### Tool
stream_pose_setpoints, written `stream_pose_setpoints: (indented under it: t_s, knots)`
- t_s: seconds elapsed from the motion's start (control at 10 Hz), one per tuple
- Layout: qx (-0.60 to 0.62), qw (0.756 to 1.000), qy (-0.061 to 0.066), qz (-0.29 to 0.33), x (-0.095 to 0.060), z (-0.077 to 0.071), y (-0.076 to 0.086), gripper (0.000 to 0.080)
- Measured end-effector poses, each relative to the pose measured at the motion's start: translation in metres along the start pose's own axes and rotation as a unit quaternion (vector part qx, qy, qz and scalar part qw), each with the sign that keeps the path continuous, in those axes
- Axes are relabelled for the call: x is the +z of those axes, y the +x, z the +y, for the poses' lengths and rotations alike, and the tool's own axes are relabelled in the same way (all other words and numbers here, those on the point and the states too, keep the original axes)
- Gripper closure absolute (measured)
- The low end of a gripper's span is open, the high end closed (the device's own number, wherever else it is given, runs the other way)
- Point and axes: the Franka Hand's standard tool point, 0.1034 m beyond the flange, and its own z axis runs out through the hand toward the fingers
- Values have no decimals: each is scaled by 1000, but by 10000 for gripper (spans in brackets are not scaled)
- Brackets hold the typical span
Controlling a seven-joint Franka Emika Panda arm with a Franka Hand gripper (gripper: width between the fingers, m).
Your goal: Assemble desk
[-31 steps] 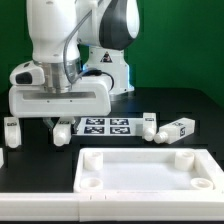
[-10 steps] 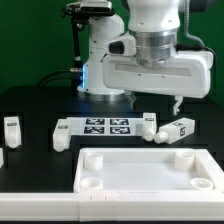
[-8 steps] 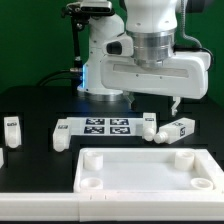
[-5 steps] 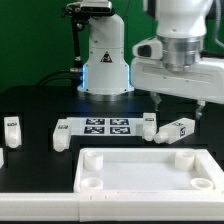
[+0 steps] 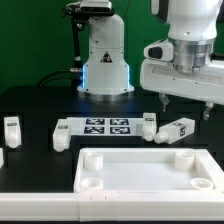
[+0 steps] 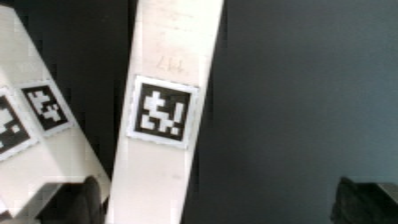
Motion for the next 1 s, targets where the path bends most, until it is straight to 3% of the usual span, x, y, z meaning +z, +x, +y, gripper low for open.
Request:
stream_pose_setpoints:
  t_s: [0.1, 0.3, 0.7, 0.8, 0.9, 1.0]
  knots:
    - [21, 1000, 3, 9, 13, 4, -8, 151]
    - [41, 998, 20, 32, 36, 2, -10, 151]
    - [33, 999, 12, 26, 43, -2, -16, 163]
    - [33, 999, 12, 26, 43, -2, -16, 335]
    - [33, 999, 12, 25, 43, -2, -16, 335]
    - [33, 999, 12, 25, 43, -2, -16, 518]
